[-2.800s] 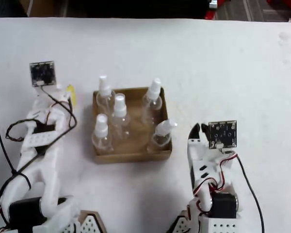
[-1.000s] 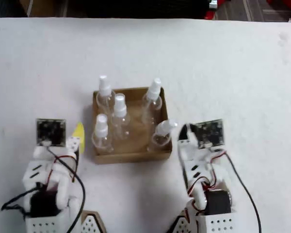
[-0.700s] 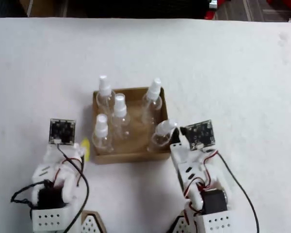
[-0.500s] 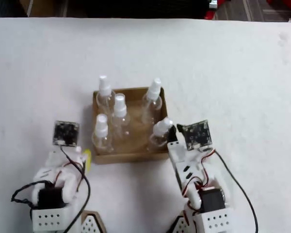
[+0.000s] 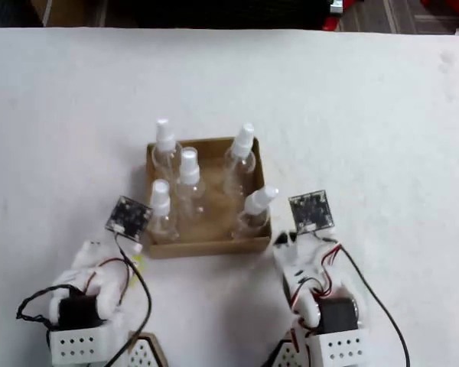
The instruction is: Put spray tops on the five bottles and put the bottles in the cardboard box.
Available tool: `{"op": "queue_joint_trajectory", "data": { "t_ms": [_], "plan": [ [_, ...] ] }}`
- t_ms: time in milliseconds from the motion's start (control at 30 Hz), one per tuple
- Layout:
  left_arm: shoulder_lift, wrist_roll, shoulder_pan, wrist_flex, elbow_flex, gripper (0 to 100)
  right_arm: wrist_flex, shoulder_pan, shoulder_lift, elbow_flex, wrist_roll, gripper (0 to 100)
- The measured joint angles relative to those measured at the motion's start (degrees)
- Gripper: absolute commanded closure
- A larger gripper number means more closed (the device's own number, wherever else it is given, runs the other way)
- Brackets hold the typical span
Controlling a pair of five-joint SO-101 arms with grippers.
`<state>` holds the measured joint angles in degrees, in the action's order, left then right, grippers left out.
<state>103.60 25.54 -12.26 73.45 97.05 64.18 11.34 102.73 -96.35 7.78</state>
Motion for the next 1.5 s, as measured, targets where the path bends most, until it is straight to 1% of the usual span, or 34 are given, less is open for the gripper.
{"op": "queue_joint_trajectory", "data": {
  "t_ms": [100,200,800,1000,1500],
  "plan": [
    [0.0,-5.3,-0.1,0.0,0.0,83,6.4,-0.2,0.1,0.0,0.0,98.1],
    [0.0,-7.9,-0.4,0.0,0.0,83,8.1,-0.2,0.1,0.0,0.0,98.1],
    [0.0,-8.7,-0.5,0.0,0.0,83,8.3,-0.8,0.1,0.0,0.0,98.2],
    [0.0,-8.7,-0.5,0.0,0.0,83,8.3,-5.7,0.1,0.0,0.1,98.2],
    [0.0,-8.7,-0.5,0.0,0.0,83,8.3,-5.3,0.1,0.0,0.1,98.2]
  ]
}}
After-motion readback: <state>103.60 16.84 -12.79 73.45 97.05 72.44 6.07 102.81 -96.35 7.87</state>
